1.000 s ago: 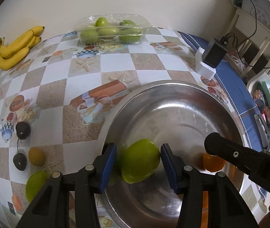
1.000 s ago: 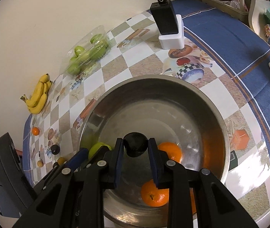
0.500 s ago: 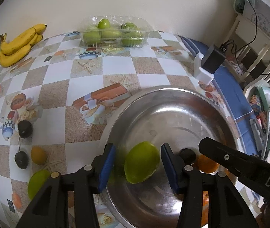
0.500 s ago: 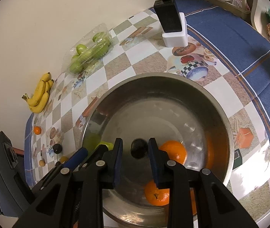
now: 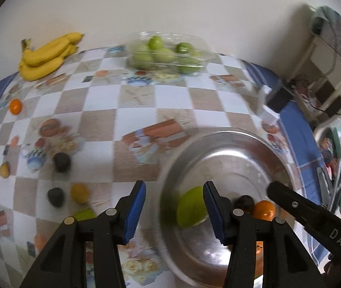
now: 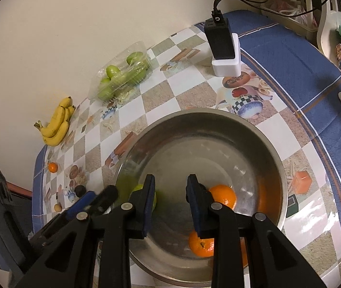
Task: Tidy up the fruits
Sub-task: 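Carry the plum and mango over the steel bowl and open both grippers to drop them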
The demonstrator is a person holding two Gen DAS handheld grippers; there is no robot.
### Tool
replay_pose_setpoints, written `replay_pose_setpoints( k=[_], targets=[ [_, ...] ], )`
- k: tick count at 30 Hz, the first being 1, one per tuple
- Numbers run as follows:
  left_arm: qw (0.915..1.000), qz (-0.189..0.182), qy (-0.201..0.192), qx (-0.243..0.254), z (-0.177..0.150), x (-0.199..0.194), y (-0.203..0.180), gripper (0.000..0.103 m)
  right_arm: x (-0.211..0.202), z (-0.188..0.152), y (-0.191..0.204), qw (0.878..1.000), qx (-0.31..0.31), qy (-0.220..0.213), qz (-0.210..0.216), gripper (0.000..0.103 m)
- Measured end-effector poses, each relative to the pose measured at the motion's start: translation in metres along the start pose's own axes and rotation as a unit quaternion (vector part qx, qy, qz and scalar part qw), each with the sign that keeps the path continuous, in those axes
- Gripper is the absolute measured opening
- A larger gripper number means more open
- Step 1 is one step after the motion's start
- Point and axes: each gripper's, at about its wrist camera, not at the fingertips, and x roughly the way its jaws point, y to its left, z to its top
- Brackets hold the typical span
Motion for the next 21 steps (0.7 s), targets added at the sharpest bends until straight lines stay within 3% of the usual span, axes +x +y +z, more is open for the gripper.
replay_pose_setpoints(
  k=[9, 11, 21],
  targets=[
    [0.9943, 0.058, 0.014, -0.088, 0.001, -0.004, 0.047, 0.057, 0.006, -0.004, 0.008, 1.0, -0.022, 0.013, -0.015, 0.031],
    [0.9923, 0.065, 0.015, -0.104, 0.0, -0.005, 0.057, 0.058, 0.008, -0.005, 0.012, 0.999, -0.031, 0.016, -0.018, 0.035],
    [0.9853, 0.082, 0.036, -0.146, -0.007, -0.001, 0.086, 0.058, 0.016, -0.014, 0.028, 0.997, -0.067, 0.028, -0.033, 0.035]
  ],
)
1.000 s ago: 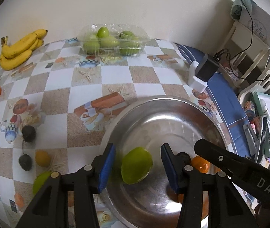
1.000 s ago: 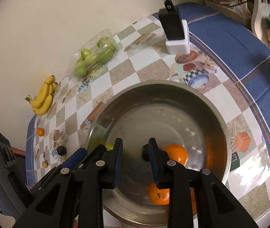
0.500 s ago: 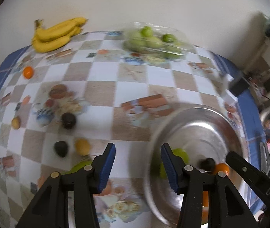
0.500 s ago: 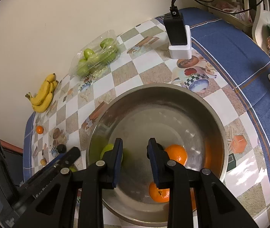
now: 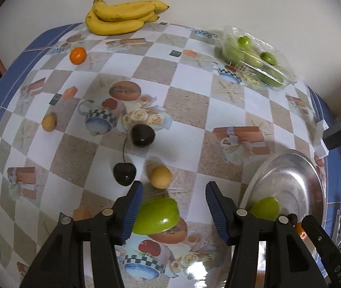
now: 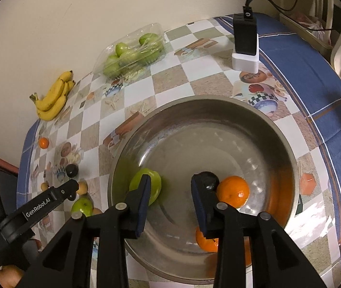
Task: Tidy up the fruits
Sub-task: 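Carry the plum and mango over the steel bowl and open both grippers to drop them, then withdraw both open grippers from the bowl back over the fruit on the table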
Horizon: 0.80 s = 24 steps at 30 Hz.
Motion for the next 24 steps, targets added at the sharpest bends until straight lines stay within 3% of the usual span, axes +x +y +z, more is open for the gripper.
replay_pose_setpoints(
  k=[5, 8, 11, 13, 15, 18, 20, 24],
  targets=[
    [0.9999, 0.015, 0.002, 0.003, 0.001, 0.001, 0.002, 0.067, 0.003, -0.001, 0.003, 1.0, -0.006, 0.005, -0.008, 0.037],
    [0.9997, 0.024, 0.005, 0.007, 0.0, 0.004, 0.005, 0.073, 0.006, -0.002, 0.006, 1.0, -0.014, 0.008, -0.023, 0.055],
    [0.9993, 0.037, 0.007, -0.001, 0.0, 0.007, 0.013, 0.075, 0.011, -0.004, 0.015, 0.999, -0.035, 0.014, -0.039, 0.055],
    [0.9988, 0.048, 0.008, -0.006, -0.001, 0.008, 0.018, 0.085, 0.015, -0.006, 0.021, 0.997, -0.051, 0.022, -0.052, 0.058],
    [0.9984, 0.055, 0.01, -0.011, -0.002, 0.009, 0.023, 0.09, 0.018, -0.008, 0.024, 0.996, -0.062, 0.027, -0.064, 0.073],
    [0.9977, 0.063, 0.01, -0.02, -0.001, 0.008, 0.03, 0.094, 0.021, -0.01, 0.026, 0.994, -0.07, 0.032, -0.076, 0.074],
    [0.997, 0.074, 0.007, -0.021, -0.002, 0.006, 0.033, 0.102, 0.022, -0.01, 0.025, 0.993, -0.072, 0.036, -0.085, 0.082],
    [0.9942, 0.107, -0.005, -0.002, -0.002, 0.004, 0.032, 0.103, 0.021, -0.007, 0.023, 0.99, -0.087, 0.034, -0.103, 0.089]
  ],
)
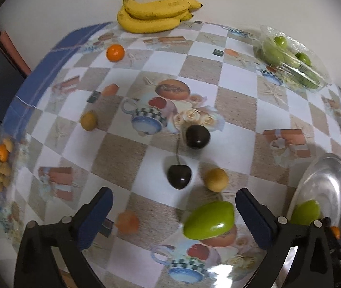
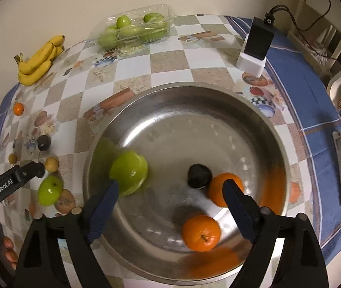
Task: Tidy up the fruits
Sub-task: 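Withdraw both open grippers from the bowl back over the fruit on the table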
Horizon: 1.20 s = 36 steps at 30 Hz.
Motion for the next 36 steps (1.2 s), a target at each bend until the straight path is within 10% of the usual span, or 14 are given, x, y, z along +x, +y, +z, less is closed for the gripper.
replay_pose_setpoints(
  k=[36],
  targets=[
    [0.9968, -0.031, -0.07, -0.022, 0.002, -0.027, 0.008, 0.103, -0.007, 0.005, 0.009, 0.999, -0.03, -0.042, -0.005, 0.103]
  ],
)
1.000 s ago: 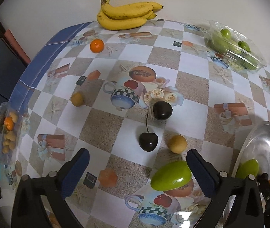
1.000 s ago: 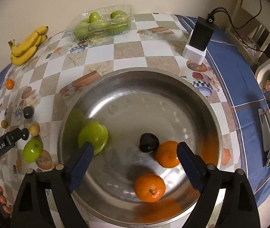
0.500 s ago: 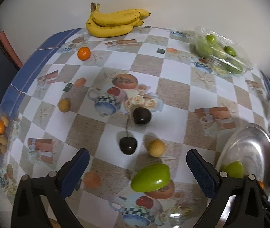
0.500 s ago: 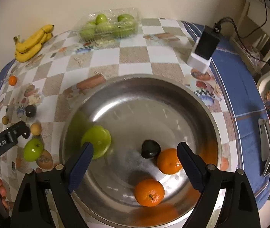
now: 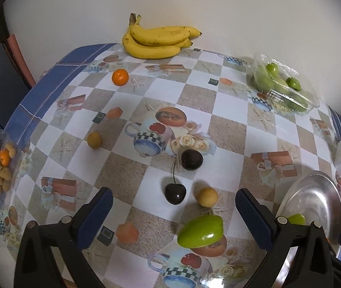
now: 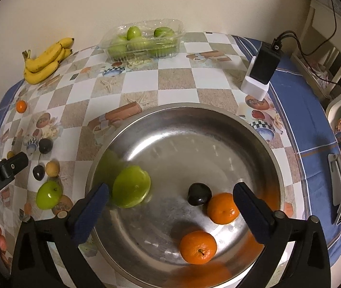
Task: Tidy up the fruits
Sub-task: 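Withdraw both open grippers from the bowl back over the fruit on the table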
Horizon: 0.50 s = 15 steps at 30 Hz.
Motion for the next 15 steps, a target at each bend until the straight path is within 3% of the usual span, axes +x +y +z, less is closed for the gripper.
replay_pose_setpoints(
  k=[8, 15],
  targets=[
    [0.9991, 0.023, -0.032, 0.016, 0.008, -0.014, 0.011, 0.103, -0.003, 0.0, -0.003, 0.999, 0.028, -0.007, 0.017, 0.103],
    [0.999, 0.03, -0.02, 0.027, 0.011, -0.016, 0.021, 0.103, -0.005, 0.0, 0.004, 0.999, 0.033, -0.015, 0.037, 0.103]
  ],
)
